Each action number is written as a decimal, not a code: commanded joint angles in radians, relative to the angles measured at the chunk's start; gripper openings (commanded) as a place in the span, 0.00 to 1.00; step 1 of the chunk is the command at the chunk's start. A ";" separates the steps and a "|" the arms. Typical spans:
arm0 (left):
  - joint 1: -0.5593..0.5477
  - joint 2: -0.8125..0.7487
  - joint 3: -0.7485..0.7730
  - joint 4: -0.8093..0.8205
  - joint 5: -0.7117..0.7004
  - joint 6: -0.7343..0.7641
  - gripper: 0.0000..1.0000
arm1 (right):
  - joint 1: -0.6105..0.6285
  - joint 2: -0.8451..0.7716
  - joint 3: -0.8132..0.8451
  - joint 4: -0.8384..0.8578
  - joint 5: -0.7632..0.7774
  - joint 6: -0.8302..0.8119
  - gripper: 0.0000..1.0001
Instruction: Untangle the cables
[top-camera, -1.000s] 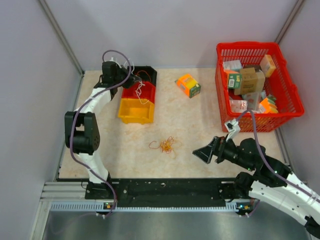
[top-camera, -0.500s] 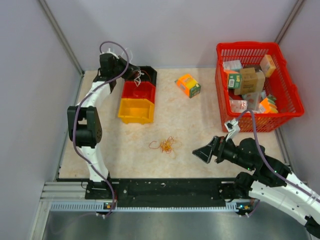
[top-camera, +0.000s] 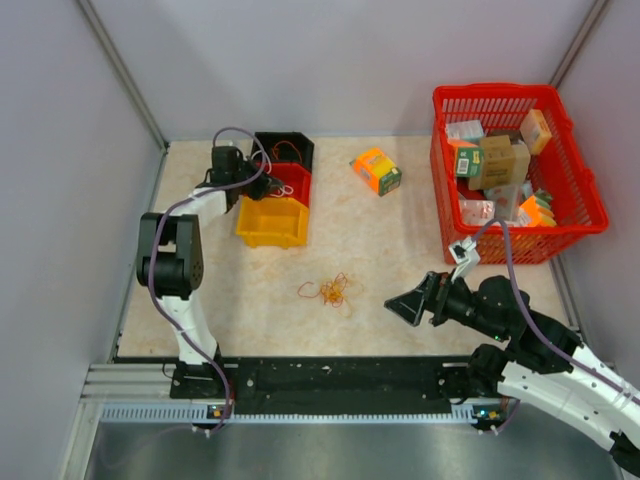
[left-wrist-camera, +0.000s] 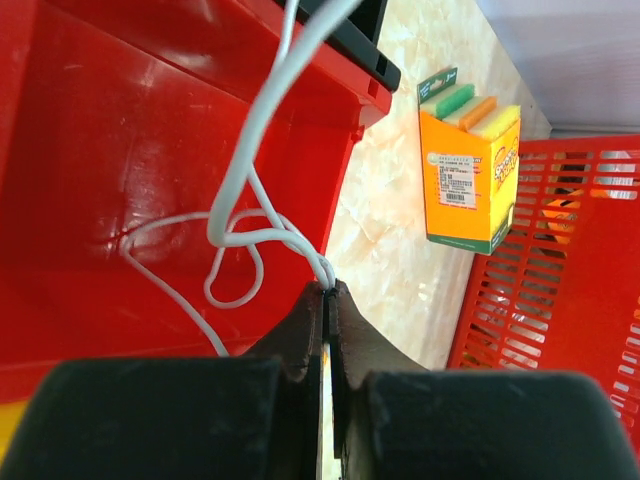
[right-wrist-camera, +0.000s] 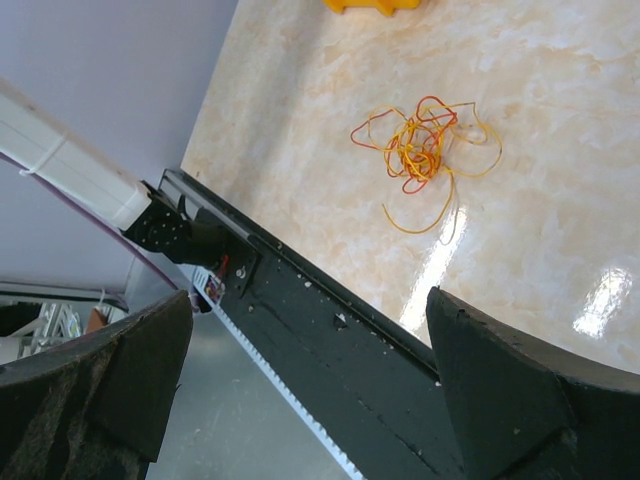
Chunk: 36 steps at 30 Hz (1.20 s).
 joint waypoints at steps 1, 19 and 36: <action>-0.018 -0.066 0.010 -0.023 -0.032 0.015 0.00 | 0.000 0.003 0.006 0.049 0.008 0.011 0.99; -0.010 -0.276 -0.032 -0.169 -0.057 0.059 0.90 | 0.000 -0.020 -0.074 0.111 -0.027 0.048 0.98; -0.401 -0.751 -0.636 -0.139 -0.026 0.299 0.81 | 0.020 0.458 -0.120 0.410 -0.119 -0.012 0.76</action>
